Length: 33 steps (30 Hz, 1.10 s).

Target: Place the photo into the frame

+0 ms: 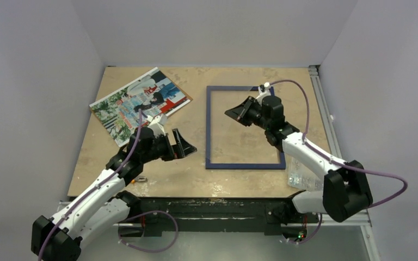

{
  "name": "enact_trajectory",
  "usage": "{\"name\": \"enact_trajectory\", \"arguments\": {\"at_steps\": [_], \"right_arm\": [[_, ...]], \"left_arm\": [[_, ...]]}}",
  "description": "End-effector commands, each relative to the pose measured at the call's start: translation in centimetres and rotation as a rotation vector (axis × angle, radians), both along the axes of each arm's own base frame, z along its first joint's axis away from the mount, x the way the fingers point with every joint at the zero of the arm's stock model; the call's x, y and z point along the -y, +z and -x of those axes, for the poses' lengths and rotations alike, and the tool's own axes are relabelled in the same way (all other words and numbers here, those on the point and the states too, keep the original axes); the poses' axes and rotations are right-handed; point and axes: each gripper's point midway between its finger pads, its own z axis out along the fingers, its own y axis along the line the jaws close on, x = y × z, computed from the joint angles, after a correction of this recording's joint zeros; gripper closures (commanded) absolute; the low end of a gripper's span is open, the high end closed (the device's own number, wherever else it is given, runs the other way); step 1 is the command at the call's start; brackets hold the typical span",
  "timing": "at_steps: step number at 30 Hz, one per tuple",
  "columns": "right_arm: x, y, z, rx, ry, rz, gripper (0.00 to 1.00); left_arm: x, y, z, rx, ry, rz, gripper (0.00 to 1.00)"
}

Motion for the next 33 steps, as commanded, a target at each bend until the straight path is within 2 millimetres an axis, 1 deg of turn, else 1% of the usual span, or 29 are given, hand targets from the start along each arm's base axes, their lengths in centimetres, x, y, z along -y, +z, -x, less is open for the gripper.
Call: {"name": "enact_trajectory", "arguments": {"at_steps": [1,4,7,8,10,12,15,18,22,26,29,33], "right_arm": [[1.6,3.6,0.3,0.076,0.019,0.187,1.0],[2.5,5.8,0.8,0.098,0.021,0.248,1.0],[3.5,7.8,1.3,0.12,0.027,0.298,1.0],[3.9,8.9,1.4,0.137,0.027,0.312,1.0],[4.7,10.3,1.9,0.154,0.023,0.347,1.0],[5.5,11.4,2.4,0.17,0.022,0.376,1.0],[6.7,12.6,2.9,0.173,0.021,0.416,1.0],[7.7,13.5,3.4,0.167,0.024,0.454,1.0],[8.6,14.3,4.2,0.148,0.027,0.468,1.0],[9.8,14.6,4.6,0.134,-0.006,0.483,1.0],[11.2,14.6,4.6,0.114,-0.049,0.506,1.0],[12.4,15.1,4.8,0.12,-0.099,0.522,1.0]], "left_arm": [[-0.2,3.7,-0.2,0.08,-0.012,-0.004,0.0],[-0.3,4.2,-0.1,0.078,-0.024,-0.025,0.0],[-0.3,3.9,-0.1,0.066,-0.032,-0.051,0.0],[-0.3,3.7,-0.2,0.059,-0.036,-0.059,0.0],[-0.3,3.2,-0.2,0.041,-0.049,-0.081,0.0],[-0.3,2.5,-0.2,0.01,-0.062,-0.109,0.01],[0.0,1.3,-0.2,-0.037,-0.084,-0.139,0.01],[0.4,0.4,-0.4,-0.076,-0.099,-0.148,0.02],[1.2,-0.7,-0.7,-0.124,-0.127,-0.161,0.04],[2.0,-2.0,-1.3,-0.169,-0.143,-0.195,0.08],[2.8,-2.7,-1.7,-0.197,-0.161,-0.229,0.1],[3.6,-3.6,-2.5,-0.223,-0.17,-0.303,0.12]]}}
